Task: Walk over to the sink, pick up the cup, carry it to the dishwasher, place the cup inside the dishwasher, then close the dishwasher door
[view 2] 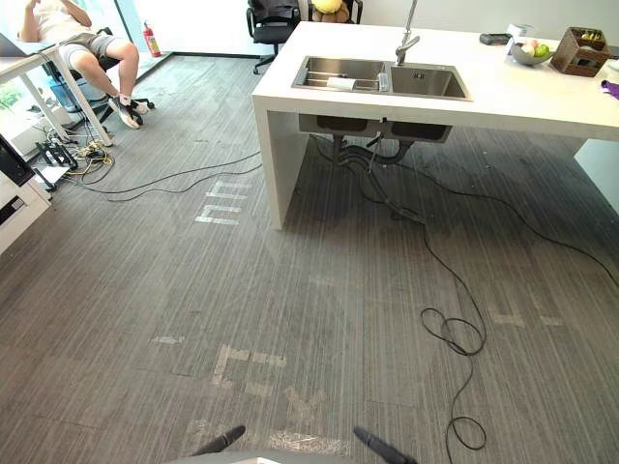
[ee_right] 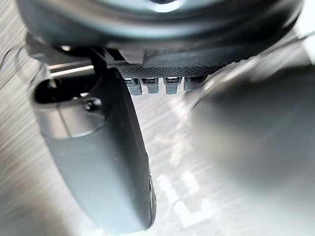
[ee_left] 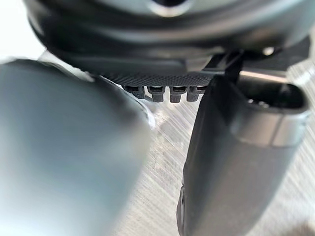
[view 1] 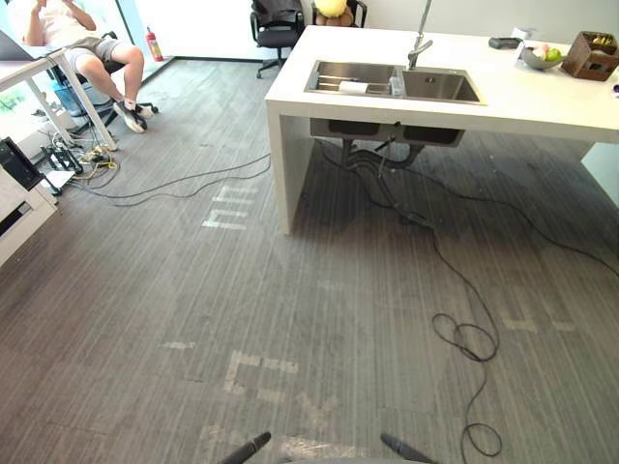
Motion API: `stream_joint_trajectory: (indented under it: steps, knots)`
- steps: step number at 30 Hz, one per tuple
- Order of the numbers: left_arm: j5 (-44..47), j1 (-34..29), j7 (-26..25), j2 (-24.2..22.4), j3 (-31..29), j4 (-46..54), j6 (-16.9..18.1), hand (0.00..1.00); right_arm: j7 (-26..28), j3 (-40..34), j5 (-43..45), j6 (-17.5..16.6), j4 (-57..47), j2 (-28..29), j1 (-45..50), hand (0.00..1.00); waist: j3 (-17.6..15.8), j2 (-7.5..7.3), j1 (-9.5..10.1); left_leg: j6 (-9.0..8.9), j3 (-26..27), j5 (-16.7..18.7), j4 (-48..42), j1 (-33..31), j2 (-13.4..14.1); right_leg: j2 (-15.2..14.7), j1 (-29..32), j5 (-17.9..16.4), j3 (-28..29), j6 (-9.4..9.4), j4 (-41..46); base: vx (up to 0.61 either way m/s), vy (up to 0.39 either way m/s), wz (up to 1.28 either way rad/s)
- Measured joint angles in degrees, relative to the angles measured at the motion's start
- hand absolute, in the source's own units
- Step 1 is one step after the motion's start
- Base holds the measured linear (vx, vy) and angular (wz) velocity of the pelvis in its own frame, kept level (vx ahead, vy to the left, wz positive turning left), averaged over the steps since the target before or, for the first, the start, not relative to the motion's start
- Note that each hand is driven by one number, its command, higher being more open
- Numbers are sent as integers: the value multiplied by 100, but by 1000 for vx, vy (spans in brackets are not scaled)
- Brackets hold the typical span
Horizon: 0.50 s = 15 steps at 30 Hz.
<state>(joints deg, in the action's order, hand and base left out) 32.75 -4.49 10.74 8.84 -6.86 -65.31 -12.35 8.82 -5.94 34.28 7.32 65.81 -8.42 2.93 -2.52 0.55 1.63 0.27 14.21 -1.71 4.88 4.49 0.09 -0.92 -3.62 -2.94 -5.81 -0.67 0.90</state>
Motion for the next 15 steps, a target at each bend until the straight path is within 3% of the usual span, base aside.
stream_joint_trajectory:
  steps: [5, 9, 12, 15]
  knots:
    - [353, 634, 169, 86, 742, 470, -117, 100, 20, -110, 41, 91, -112, 63, -1053, 100, -194, 58, 66, -103, -310, -74, 1, -29, -27, -25, -76, 17, -259, -54, -52, -38, -28, 28]
    - [360, 1142, 212, 12, 1087, 640, -90, 100, 136, -244, 35, 240, -173, 43, -1597, 100, -254, 74, 51, -62, -417, -115, 6, -61, -49, -32, -106, 37, -367, -81, -114, -35, -16, 14]
    - [296, 1342, -138, -1, 1140, 656, 75, 100, 210, -235, 21, 329, -184, -9, -1640, 100, -353, 69, 52, -54, -453, -120, 8, -64, -64, -38, -128, 37, -397, -81, -142, 4, -7, 5]
    - [-378, 1360, -968, 4, 1177, 635, 261, 100, 202, -166, -308, 338, -88, -33, -1570, 100, -395, 79, 2, -44, -539, -127, 8, -97, -87, -50, -141, 37, -423, -81, -186, 31, -12, 4]
